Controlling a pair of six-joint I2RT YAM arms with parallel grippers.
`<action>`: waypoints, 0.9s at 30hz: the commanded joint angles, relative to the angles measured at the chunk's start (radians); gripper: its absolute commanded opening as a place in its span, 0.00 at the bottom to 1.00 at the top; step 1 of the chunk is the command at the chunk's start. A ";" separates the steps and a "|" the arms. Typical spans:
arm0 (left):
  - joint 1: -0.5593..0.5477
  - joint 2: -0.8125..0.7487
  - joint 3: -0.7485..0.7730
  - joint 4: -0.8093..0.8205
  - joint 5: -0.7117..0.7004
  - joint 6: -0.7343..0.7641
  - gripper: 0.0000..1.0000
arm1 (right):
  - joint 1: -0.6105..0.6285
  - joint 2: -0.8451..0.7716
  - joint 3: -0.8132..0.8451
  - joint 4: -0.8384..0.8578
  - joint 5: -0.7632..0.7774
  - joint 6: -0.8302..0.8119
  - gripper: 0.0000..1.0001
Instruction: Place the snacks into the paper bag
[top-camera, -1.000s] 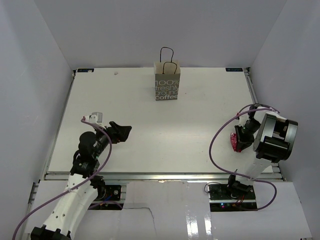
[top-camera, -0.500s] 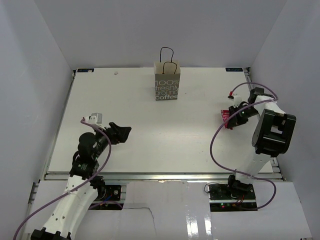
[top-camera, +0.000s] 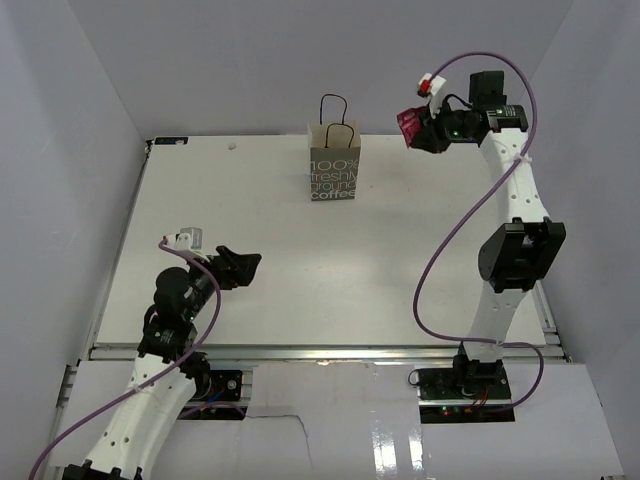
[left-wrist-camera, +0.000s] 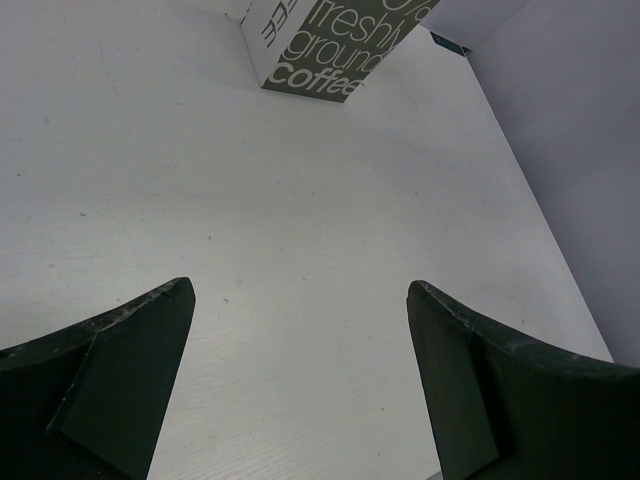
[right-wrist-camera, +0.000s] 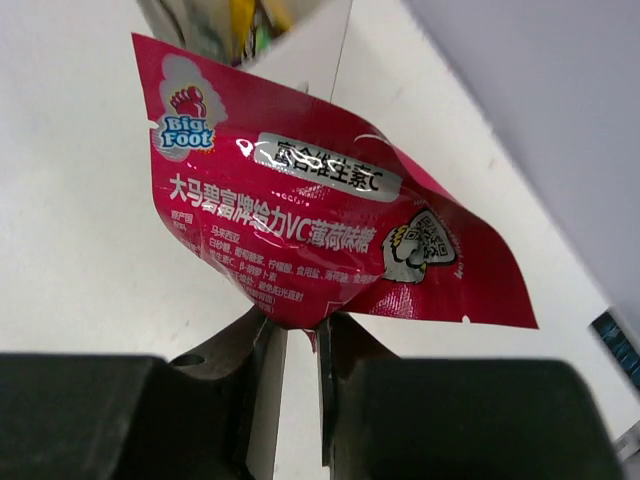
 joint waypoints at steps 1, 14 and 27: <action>0.004 0.011 0.025 0.004 -0.002 0.011 0.98 | 0.067 0.056 0.161 0.020 -0.030 0.062 0.08; 0.004 -0.015 0.043 -0.044 -0.032 0.016 0.98 | 0.285 0.105 0.158 0.596 0.338 0.277 0.08; 0.002 0.083 0.064 0.004 -0.008 0.025 0.98 | 0.345 0.157 0.121 0.704 0.297 0.352 0.08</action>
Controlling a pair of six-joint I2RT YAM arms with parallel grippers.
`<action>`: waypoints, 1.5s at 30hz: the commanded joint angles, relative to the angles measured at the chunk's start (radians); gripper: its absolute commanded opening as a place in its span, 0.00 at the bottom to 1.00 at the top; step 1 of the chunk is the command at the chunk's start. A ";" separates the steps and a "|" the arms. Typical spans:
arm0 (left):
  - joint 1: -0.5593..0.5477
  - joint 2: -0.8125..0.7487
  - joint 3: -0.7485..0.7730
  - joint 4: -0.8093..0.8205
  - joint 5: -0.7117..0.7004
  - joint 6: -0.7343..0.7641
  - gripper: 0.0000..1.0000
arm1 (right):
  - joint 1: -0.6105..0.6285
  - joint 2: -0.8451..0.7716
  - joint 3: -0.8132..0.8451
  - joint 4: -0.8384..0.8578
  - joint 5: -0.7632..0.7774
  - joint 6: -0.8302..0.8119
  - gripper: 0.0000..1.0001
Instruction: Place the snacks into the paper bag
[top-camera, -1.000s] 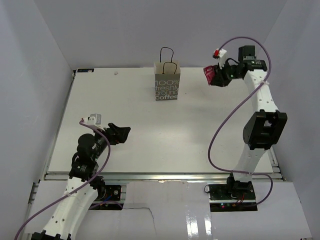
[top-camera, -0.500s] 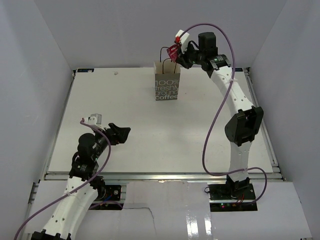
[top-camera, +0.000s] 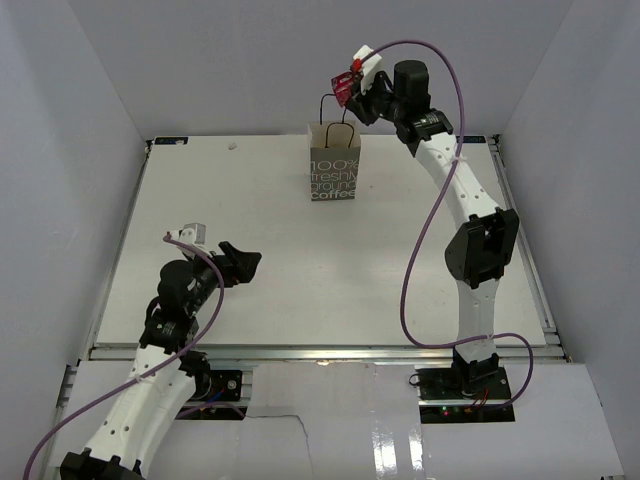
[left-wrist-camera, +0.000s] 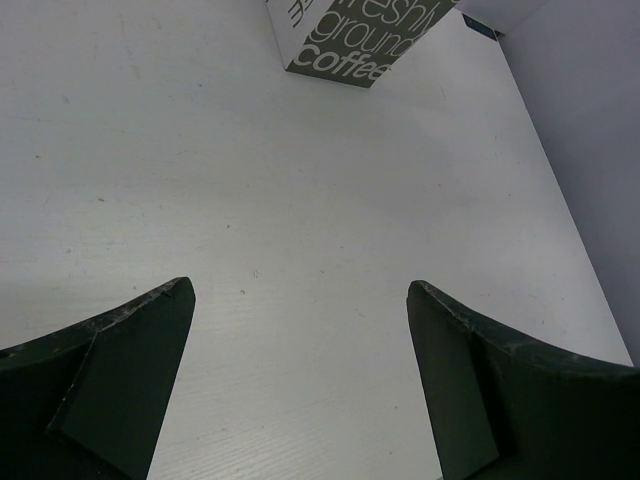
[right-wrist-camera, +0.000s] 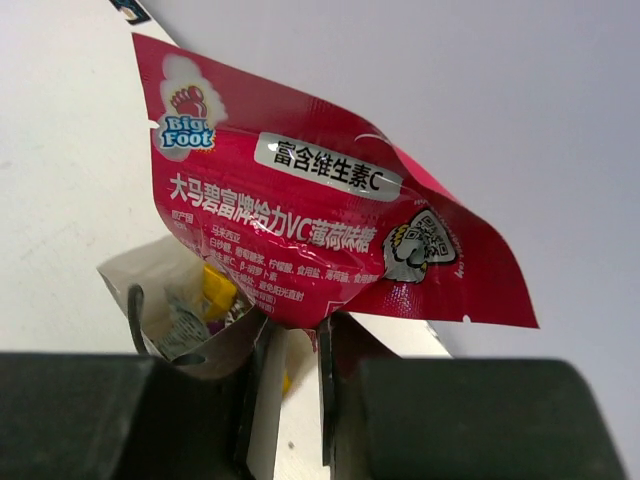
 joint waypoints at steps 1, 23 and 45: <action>0.002 0.015 0.040 0.028 0.018 0.012 0.98 | 0.026 0.027 0.009 0.088 -0.022 0.037 0.08; 0.004 -0.002 0.027 0.040 0.009 0.012 0.98 | 0.027 0.026 -0.095 0.059 -0.037 -0.063 0.60; 0.004 0.016 0.096 0.025 0.013 0.029 0.98 | -0.327 -0.458 -0.679 -0.122 0.151 0.201 0.90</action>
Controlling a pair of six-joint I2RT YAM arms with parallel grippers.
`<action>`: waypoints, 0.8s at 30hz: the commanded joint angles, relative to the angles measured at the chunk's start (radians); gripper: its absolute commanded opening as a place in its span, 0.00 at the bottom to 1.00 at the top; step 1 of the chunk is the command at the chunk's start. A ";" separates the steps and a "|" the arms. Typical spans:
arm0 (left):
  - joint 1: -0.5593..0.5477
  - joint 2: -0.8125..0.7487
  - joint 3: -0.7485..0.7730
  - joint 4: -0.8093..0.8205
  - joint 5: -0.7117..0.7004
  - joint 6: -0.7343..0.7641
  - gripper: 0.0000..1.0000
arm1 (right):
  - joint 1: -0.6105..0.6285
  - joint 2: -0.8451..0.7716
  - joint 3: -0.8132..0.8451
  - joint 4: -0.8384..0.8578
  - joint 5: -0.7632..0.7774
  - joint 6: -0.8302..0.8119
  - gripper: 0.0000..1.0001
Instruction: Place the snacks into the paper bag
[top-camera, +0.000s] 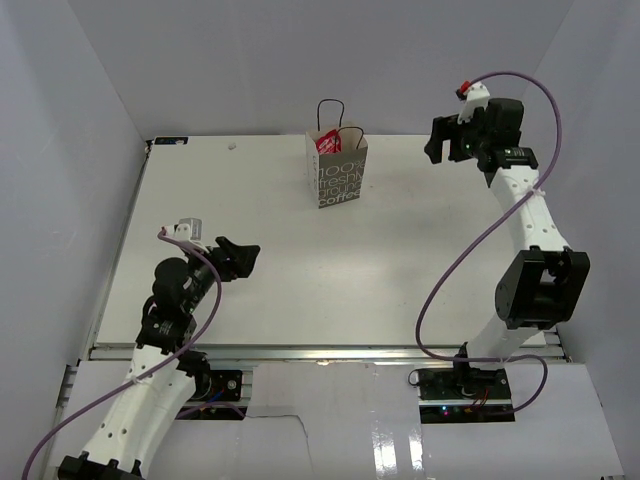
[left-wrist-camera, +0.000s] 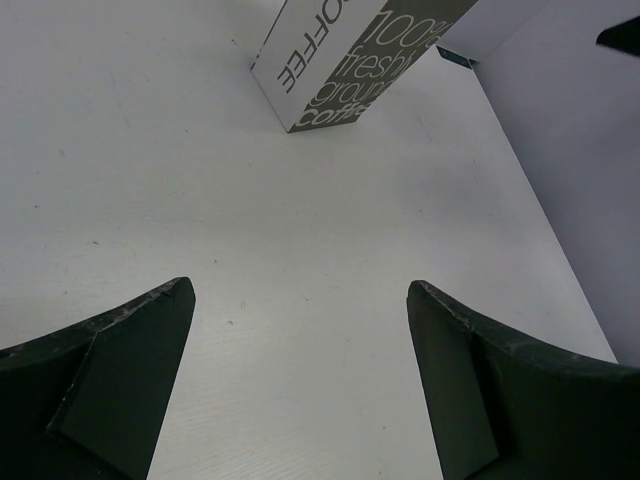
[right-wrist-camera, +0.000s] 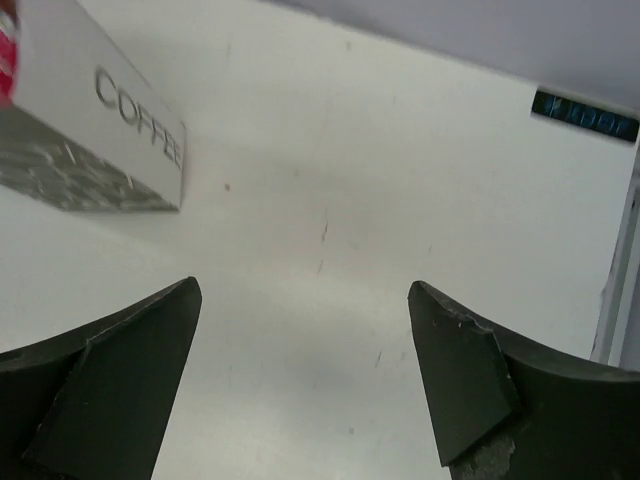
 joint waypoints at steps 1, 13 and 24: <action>0.004 0.011 0.056 0.000 0.013 0.012 0.98 | 0.023 -0.073 -0.141 -0.068 0.122 -0.057 0.90; 0.004 0.002 0.062 -0.012 0.034 0.007 0.98 | 0.022 -0.276 -0.356 0.019 0.207 -0.079 0.90; 0.004 -0.095 0.059 -0.075 0.010 0.003 0.98 | 0.022 -0.285 -0.309 0.019 0.211 -0.040 0.90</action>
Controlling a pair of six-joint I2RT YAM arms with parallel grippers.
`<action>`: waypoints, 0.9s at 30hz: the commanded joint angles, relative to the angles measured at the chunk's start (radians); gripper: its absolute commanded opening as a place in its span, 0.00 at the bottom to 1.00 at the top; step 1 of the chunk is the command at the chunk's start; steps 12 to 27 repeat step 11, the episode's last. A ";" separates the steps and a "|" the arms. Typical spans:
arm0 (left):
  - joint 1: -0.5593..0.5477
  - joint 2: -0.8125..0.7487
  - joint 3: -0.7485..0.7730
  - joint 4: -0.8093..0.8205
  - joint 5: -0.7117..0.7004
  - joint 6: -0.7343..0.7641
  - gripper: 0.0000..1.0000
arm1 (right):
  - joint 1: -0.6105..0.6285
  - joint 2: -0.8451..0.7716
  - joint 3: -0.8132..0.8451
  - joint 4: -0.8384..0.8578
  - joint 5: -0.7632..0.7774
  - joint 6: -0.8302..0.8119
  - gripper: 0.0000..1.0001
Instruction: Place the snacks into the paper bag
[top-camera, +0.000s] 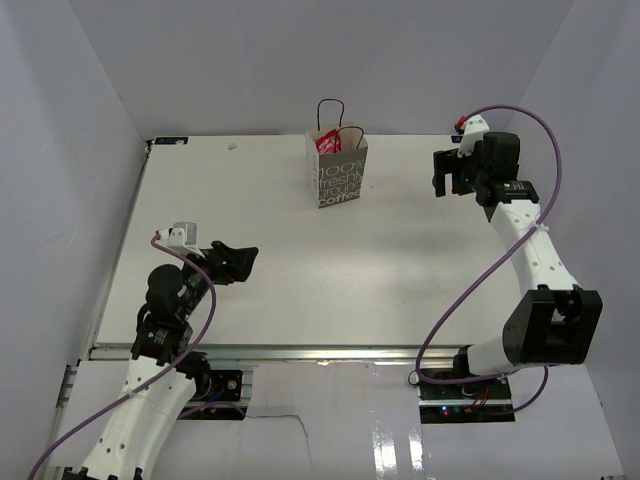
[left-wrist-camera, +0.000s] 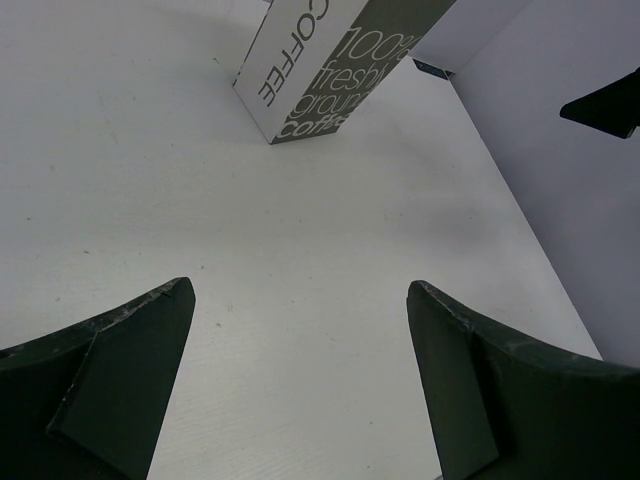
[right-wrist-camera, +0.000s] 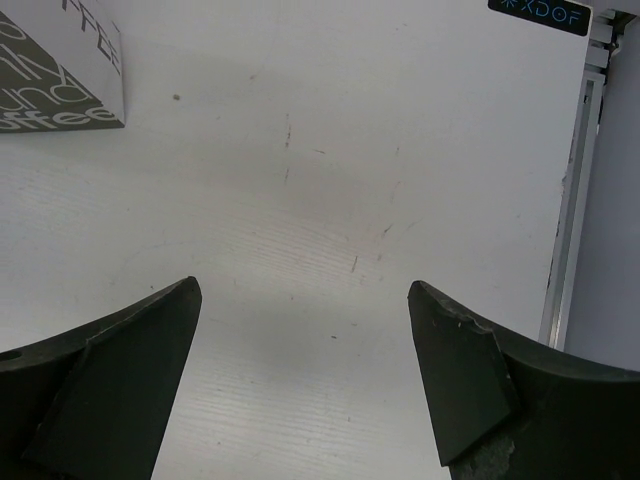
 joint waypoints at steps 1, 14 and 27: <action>0.004 -0.023 0.039 -0.035 -0.011 0.003 0.98 | 0.000 -0.025 0.058 0.037 -0.012 0.028 0.90; 0.004 -0.049 0.044 -0.052 -0.006 -0.001 0.98 | 0.000 -0.067 0.073 0.002 -0.086 0.006 0.90; 0.004 -0.049 0.044 -0.052 -0.006 -0.001 0.98 | 0.000 -0.067 0.073 0.002 -0.086 0.006 0.90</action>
